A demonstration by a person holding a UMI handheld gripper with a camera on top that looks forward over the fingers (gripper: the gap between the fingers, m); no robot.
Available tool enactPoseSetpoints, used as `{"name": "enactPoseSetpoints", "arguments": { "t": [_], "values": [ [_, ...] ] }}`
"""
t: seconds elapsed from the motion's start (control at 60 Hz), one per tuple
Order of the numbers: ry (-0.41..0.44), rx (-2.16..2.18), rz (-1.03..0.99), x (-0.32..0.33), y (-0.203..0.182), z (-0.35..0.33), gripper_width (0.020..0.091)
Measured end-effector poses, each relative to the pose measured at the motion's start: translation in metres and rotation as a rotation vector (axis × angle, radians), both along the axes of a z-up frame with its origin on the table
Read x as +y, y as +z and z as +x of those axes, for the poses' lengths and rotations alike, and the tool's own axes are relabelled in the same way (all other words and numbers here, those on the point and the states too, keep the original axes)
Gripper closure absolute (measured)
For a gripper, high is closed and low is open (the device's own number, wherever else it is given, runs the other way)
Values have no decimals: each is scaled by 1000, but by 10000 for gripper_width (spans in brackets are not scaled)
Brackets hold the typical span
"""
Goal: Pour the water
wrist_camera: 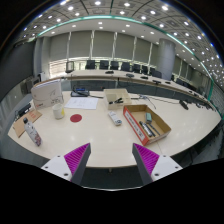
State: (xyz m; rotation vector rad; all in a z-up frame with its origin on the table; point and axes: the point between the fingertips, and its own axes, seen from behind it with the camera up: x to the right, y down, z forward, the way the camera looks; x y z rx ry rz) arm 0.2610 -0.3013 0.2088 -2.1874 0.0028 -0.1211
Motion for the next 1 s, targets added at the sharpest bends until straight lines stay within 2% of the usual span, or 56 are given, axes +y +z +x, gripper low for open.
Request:
{"name": "enactPoseSetpoints", "arguments": {
  "t": [0.167, 0.183, 0.2, 0.65, 0.817, 1.0],
  "values": [
    [42, -6, -16, 2, -13, -51, 245],
    [50, -7, -18, -1, -8, -36, 244],
    [52, -8, -17, 2, -15, -60, 244],
    [180, 49, -26, -5, -94, -315, 244],
    [211, 72, 27, 26, -118, -387, 242],
    [181, 115, 117, 87, -140, -424, 246]
  ]
}}
